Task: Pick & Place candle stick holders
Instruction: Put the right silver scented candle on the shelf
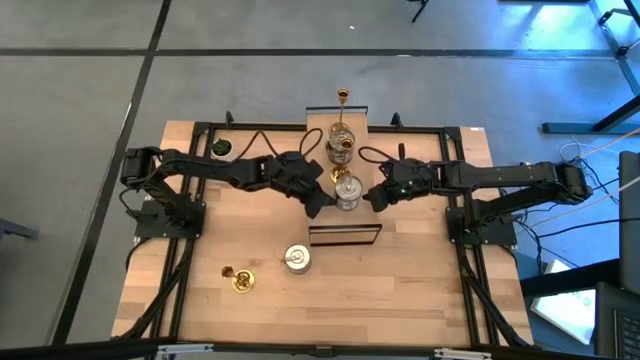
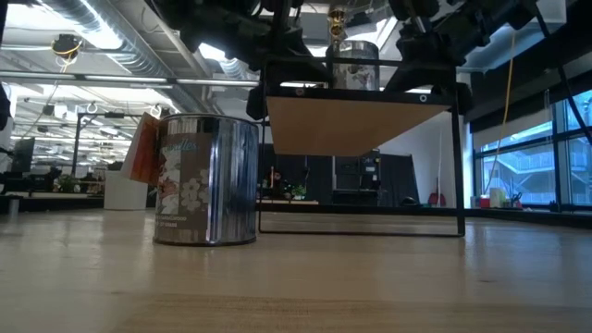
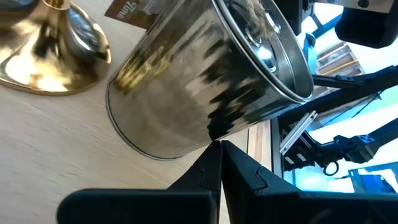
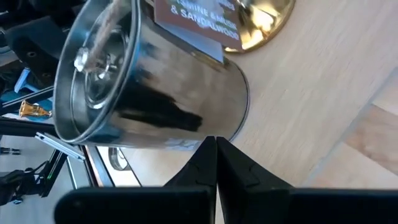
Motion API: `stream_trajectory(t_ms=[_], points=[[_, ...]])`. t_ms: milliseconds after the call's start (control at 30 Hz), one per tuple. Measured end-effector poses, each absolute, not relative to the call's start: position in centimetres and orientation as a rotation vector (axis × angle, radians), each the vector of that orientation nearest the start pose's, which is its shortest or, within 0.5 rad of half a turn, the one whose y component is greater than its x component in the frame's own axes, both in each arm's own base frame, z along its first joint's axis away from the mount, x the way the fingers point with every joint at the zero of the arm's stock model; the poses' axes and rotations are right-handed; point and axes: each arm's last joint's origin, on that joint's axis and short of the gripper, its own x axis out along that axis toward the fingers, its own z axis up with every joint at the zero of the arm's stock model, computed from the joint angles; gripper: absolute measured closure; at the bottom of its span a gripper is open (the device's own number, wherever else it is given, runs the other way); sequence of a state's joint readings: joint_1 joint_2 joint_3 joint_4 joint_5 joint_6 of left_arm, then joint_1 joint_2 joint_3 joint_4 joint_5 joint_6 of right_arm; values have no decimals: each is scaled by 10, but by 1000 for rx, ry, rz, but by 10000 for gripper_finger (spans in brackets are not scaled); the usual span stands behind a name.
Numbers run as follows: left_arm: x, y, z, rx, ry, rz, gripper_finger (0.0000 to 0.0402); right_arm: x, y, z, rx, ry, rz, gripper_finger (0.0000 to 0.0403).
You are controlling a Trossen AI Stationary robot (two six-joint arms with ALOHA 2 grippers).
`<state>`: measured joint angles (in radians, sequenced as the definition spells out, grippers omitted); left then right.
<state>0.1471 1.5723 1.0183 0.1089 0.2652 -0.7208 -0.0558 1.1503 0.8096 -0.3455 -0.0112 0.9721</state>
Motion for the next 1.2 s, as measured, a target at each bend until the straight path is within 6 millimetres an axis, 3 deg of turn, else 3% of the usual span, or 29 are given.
stream_trajectory(t_ms=[1200], points=[[341,52,244,-810,499,94,400,241,-21,262,943,556,-341,401]])
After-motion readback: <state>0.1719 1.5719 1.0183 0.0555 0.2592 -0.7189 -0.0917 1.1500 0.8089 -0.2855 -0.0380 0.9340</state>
